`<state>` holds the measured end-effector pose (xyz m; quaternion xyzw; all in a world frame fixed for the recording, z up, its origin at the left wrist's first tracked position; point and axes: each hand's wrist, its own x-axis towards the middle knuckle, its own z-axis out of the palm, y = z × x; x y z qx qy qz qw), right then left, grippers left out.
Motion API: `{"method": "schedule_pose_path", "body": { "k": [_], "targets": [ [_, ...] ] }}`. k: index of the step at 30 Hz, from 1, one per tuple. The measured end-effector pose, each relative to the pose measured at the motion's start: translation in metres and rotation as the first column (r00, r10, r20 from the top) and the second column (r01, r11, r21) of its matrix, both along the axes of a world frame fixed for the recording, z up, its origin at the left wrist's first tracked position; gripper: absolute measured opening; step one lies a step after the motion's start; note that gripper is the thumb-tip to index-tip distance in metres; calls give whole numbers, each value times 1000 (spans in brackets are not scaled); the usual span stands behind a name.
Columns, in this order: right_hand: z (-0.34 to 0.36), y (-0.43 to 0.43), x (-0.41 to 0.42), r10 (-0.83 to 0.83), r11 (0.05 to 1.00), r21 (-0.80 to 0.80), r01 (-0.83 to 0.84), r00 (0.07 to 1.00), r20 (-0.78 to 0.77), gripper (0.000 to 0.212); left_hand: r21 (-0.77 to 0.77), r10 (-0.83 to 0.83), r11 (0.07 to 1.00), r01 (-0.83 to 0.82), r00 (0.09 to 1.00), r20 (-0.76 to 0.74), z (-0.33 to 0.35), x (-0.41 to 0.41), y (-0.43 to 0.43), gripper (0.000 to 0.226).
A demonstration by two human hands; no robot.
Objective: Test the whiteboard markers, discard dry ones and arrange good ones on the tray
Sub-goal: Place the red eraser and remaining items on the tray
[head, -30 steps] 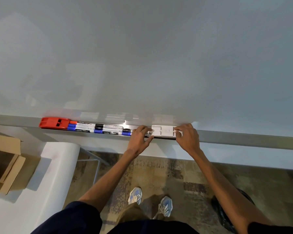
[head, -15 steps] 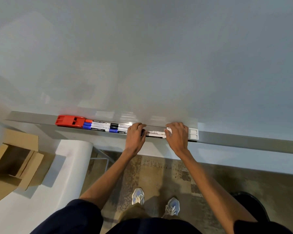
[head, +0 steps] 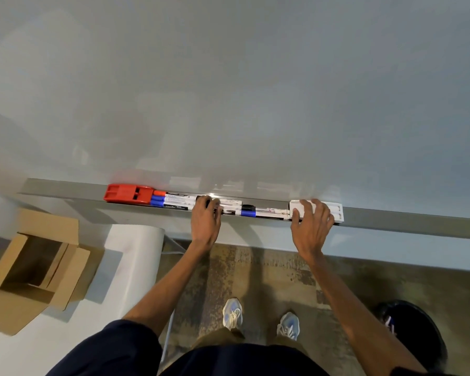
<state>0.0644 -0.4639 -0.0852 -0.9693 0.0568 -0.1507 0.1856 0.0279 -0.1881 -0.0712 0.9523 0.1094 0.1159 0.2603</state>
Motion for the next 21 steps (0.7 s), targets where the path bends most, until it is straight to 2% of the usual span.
{"method": "schedule_pose_path", "body": {
  "k": [4,7,12,21],
  "targets": [
    [3,14,-4,-20,1000,-19,20,999,25,32,50,-15,999,14,1000,24,-1,2,2,19],
    [7,40,-9,80,996,36,-82,996,46,32,36,-32,999,31,999,38,-1,3,6,21],
    [15,95,-12,254,956,157,-249,967,-8,33,33,-30,999,29,999,45,0,1,22,28],
    [31,171,-5,441,883,186,-431,897,-15,30,25,79,996,-81,994,74,7,-18,79,31]
  ]
}}
